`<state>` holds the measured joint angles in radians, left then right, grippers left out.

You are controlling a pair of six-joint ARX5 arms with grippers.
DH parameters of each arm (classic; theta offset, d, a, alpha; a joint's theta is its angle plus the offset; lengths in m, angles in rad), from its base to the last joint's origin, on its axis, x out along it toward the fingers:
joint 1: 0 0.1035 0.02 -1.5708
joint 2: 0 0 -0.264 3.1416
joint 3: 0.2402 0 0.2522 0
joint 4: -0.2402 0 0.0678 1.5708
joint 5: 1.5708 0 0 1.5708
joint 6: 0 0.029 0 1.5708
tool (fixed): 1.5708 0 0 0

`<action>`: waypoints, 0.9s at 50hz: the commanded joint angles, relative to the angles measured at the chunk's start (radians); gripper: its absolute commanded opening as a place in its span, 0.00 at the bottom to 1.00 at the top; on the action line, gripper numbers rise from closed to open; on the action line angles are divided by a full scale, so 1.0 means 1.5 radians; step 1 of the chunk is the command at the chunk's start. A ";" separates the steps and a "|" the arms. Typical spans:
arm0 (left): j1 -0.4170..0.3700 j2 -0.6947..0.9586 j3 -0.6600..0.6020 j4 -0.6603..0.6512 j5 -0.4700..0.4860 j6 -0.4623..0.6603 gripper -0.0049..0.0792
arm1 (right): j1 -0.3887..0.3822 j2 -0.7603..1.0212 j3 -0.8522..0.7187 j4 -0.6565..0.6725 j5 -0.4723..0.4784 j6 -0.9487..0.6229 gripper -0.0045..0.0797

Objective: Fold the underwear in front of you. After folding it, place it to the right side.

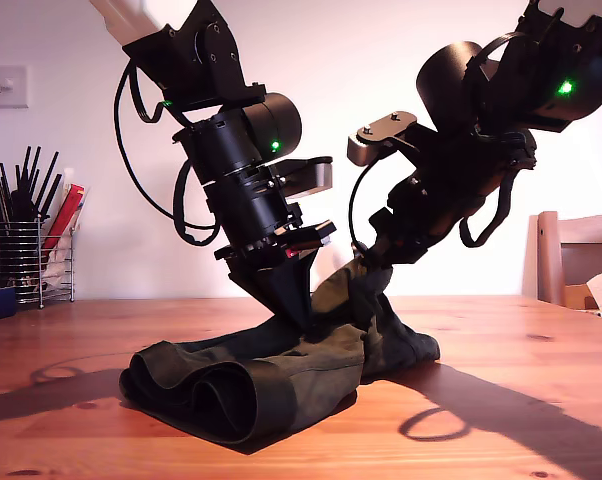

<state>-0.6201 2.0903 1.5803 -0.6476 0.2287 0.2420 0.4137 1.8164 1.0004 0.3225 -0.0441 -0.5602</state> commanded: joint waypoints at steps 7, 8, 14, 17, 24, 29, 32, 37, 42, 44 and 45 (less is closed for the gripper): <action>-0.007 0.009 -0.083 0.033 0.013 -0.007 0.12 | -0.002 0.020 -0.002 0.036 0.000 0.020 0.19; -0.007 0.009 -0.091 0.034 0.013 -0.008 0.12 | -0.002 0.021 -0.002 0.035 0.001 0.021 0.21; -0.007 0.009 -0.119 0.038 0.003 -0.019 0.12 | -0.002 0.021 -0.002 0.028 0.007 0.027 0.25; -0.007 0.009 -0.125 0.037 0.003 -0.021 0.12 | -0.002 0.020 0.001 0.018 0.022 0.027 0.27; -0.013 0.009 -0.126 0.028 0.011 -0.022 0.12 | -0.002 0.021 0.025 0.006 0.064 0.055 0.38; -0.025 0.009 -0.126 0.024 0.014 -0.022 0.12 | -0.004 0.020 0.046 0.004 0.072 0.064 0.40; -0.035 0.009 -0.126 0.019 0.017 -0.022 0.12 | -0.008 0.021 0.063 -0.004 0.072 0.078 0.40; -0.054 0.009 -0.126 0.007 0.017 -0.022 0.12 | -0.010 0.020 0.095 -0.040 0.071 0.080 0.39; -0.073 0.009 -0.126 -0.005 0.017 -0.022 0.12 | -0.013 0.020 0.123 -0.103 0.071 0.080 0.39; -0.078 0.009 -0.126 -0.010 0.017 -0.022 0.12 | -0.015 0.021 0.130 -0.126 0.070 0.079 0.39; -0.080 0.009 -0.126 -0.012 0.017 -0.022 0.12 | -0.015 0.020 0.136 -0.140 0.071 0.079 0.39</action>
<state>-0.7223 2.0708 1.4372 -0.6369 0.2474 0.2127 0.3973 1.8332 1.2018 0.1471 0.0608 -0.4454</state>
